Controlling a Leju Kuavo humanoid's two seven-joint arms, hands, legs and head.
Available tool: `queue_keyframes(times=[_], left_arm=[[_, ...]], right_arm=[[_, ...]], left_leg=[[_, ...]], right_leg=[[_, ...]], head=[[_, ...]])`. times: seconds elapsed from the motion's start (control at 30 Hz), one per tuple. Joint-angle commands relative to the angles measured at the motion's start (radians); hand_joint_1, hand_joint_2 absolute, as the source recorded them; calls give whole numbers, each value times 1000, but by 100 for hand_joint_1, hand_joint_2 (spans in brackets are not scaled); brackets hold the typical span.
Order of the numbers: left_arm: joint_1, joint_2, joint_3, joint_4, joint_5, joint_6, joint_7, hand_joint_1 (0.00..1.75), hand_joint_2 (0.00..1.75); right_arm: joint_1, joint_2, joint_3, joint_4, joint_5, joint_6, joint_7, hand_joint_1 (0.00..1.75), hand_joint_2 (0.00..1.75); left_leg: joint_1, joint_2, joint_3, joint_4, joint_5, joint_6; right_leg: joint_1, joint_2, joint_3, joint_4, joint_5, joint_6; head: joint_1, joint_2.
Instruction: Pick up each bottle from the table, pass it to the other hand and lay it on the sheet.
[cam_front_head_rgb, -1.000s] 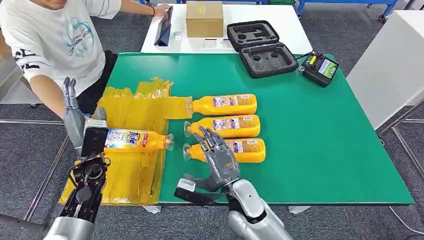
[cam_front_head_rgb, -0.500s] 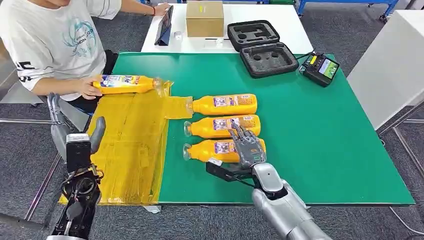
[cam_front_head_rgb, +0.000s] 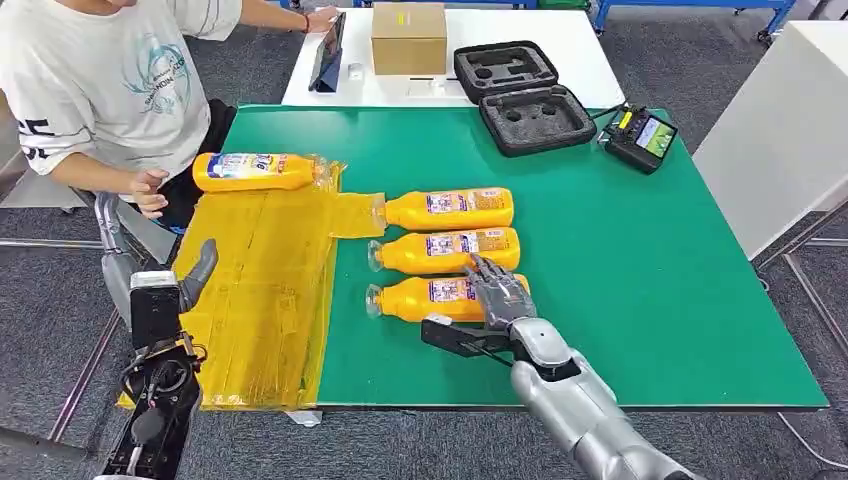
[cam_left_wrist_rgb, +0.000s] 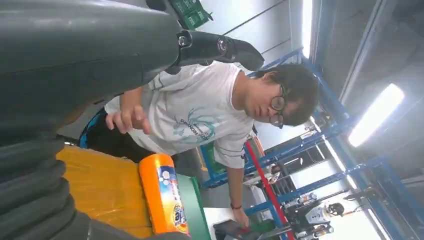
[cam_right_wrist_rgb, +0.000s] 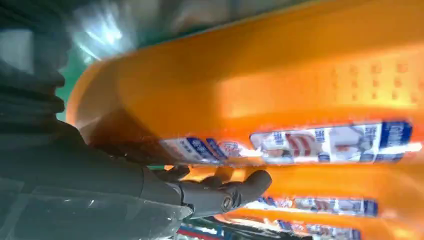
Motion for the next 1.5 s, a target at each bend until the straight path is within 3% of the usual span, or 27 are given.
queue_keyframes(times=[0.03,0.33,0.47,0.6,0.7,1.07,1.3,1.5], left_arm=[[-15,-3,3,49,19,-2,5,0,175],[-12,3,-7,63,50,-2,5,0,175],[-16,10,-29,72,77,-2,5,0,175],[-15,12,-61,83,153,-41,5,0,175],[-7,-5,-48,97,228,-131,5,0,175],[64,-27,-53,60,432,-388,26,0,175],[138,-2,-167,-20,631,-711,175,0,175],[138,-8,-186,-25,637,-731,181,0,175]], right_arm=[[-70,29,-43,169,-77,58,-51,175,175],[-94,40,-85,177,-235,148,-191,175,175],[-77,48,-108,130,-349,193,-340,175,175],[-13,69,-148,-15,-611,276,-607,175,175],[18,95,-164,-91,-764,310,-657,175,175],[64,161,-166,-203,-983,161,-680,175,175],[58,152,-161,-71,-1106,166,-685,175,175],[62,157,-155,-55,-1109,169,-691,175,175]], left_leg=[[1,0,1,0,0,-1],[1,0,2,-1,1,-1],[1,0,2,-1,1,-2],[1,0,2,-1,2,-1],[1,0,1,-1,1,-2],[1,1,-3,0,2,-2],[1,1,-3,-1,1,-2],[1,1,-4,-1,2,-2]], right_leg=[[1,1,2,-1,0,-1],[0,1,2,-1,1,0],[1,1,2,-1,2,-1],[1,1,1,-1,3,-3],[1,2,0,-1,2,-3],[0,2,-4,0,2,-2],[1,2,-3,-1,2,-2],[1,2,-4,-1,2,-2]], head=[[0,0],[0,0],[0,0],[0,0],[0,0],[0,0],[0,0],[0,0]])
